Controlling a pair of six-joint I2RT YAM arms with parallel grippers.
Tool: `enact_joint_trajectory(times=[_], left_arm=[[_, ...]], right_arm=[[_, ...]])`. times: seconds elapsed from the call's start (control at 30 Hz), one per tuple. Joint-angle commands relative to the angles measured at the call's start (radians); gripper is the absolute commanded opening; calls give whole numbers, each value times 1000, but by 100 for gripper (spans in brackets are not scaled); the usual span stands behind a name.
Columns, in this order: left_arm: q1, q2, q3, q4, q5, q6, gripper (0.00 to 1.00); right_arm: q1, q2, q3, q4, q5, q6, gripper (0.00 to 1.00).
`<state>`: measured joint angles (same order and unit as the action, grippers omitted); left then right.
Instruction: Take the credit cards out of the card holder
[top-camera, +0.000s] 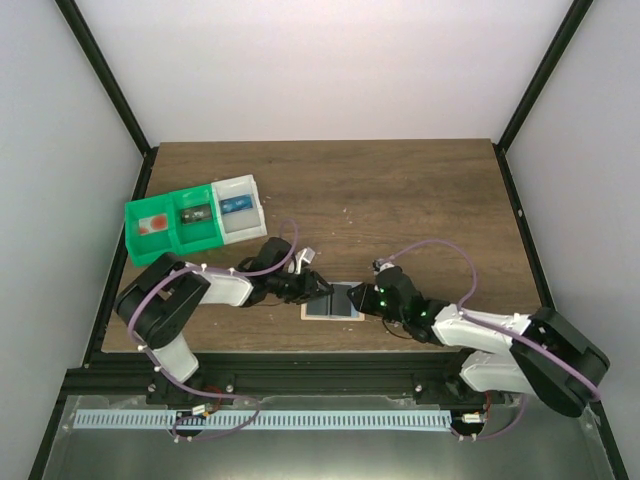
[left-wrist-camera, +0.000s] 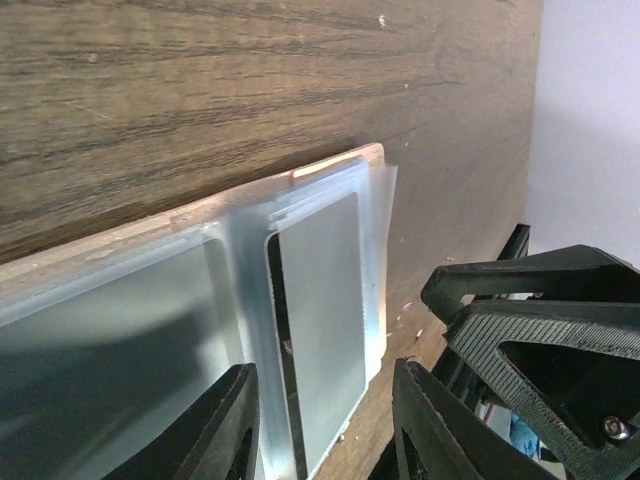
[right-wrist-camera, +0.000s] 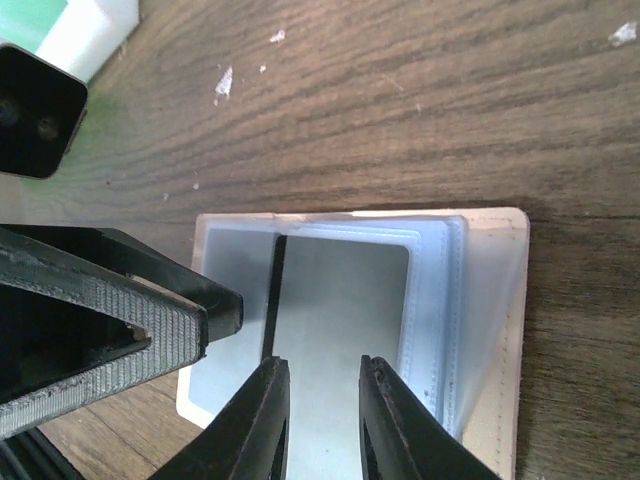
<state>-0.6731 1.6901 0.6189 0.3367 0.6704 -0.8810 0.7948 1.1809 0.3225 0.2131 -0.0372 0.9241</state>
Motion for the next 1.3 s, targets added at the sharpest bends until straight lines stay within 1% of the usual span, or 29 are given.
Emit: enact_joint_trajectory(times=[0.0, 0.27, 0.5, 1.0, 1.1, 1.27], left_arm=[[-3, 17, -8, -2, -18, 40, 38], [-4, 47, -5, 4, -5, 47, 34], [-4, 58, -2, 12, 6, 48, 27], [-4, 85, -5, 54, 46, 16, 21], [-3, 87, -7, 62, 52, 10, 17], [-4, 86, -11, 66, 51, 8, 5]], right_arm=[[-8, 41, 14, 36, -27, -12, 22], [-8, 129, 35, 47, -59, -20, 22], [-8, 140, 35, 54, -59, -21, 22], [-8, 167, 37, 69, -73, -29, 21], [-8, 165, 35, 69, -71, -28, 21], [-9, 169, 35, 65, -61, -34, 21]])
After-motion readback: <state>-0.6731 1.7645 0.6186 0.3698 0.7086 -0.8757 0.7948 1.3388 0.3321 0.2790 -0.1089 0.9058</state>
